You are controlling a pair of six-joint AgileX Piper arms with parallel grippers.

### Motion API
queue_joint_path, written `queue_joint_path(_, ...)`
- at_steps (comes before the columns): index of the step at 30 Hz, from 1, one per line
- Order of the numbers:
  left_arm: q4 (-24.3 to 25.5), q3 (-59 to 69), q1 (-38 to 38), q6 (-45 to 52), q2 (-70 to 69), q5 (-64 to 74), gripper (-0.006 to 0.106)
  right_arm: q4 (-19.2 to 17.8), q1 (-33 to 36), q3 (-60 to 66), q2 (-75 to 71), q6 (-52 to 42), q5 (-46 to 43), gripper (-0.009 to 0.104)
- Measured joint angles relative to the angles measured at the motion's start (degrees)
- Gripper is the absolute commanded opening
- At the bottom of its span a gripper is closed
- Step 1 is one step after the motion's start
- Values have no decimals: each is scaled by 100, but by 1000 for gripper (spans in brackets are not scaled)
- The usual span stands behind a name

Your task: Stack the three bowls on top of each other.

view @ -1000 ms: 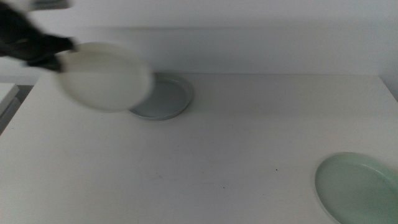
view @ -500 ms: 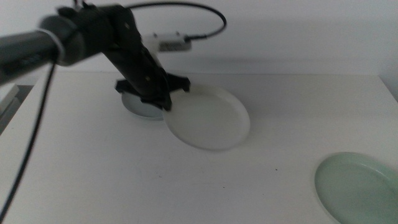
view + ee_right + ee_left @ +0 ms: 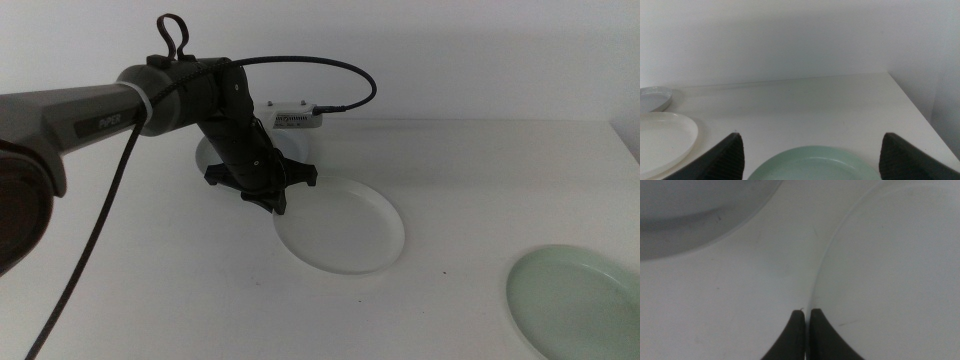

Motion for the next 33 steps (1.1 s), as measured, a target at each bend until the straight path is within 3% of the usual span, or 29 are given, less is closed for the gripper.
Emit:
queue_joint_path(5, -9, 0, 0, 13, 0, 12, 24, 0, 0, 0, 0, 0, 0, 93)
queue_joint_path(14, 162, 4, 83, 204, -418, 243, 94, 0, 0, 0, 0, 0, 0, 93)
queue_joint_path(23, 1008, -856, 1115, 90, -932, 63, 94, 0, 0, 0, 0, 0, 0, 93)
queue_joint_path(28, 910, -1997, 1663, 162, -56, 229, 94, 0, 0, 0, 0, 0, 0, 93)
queue_joint_path(33, 844, -2824, 1749, 162, 921, 361, 94, 0, 0, 0, 0, 10, 0, 93)
